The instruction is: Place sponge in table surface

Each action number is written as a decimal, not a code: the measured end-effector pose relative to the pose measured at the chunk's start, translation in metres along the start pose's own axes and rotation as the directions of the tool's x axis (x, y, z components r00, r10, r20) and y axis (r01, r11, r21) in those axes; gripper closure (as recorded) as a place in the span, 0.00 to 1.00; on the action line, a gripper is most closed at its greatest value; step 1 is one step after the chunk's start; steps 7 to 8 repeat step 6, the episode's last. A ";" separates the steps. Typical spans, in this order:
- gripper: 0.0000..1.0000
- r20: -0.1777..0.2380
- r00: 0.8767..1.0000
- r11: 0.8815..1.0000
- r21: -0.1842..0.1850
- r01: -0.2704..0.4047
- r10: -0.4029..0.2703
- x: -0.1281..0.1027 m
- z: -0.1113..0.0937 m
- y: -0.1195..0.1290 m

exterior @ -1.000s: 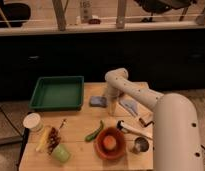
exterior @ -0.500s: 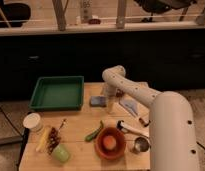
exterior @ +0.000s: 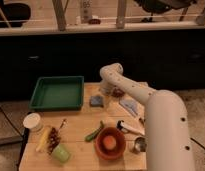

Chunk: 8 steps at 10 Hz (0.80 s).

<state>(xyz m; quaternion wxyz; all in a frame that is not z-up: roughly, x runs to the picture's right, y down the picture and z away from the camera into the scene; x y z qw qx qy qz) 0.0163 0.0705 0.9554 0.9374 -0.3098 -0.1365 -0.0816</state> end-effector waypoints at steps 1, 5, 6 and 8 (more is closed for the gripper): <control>0.20 0.013 1.000 1.000 -0.001 0.001 -0.001 -0.003 0.002 -0.003; 0.33 0.071 0.997 0.999 -0.037 0.008 -0.006 -0.021 0.010 -0.002; 0.45 0.076 0.997 0.999 -0.041 0.000 0.003 -0.018 0.010 0.002; 0.45 0.076 0.997 0.999 -0.041 0.000 0.003 -0.018 0.010 0.002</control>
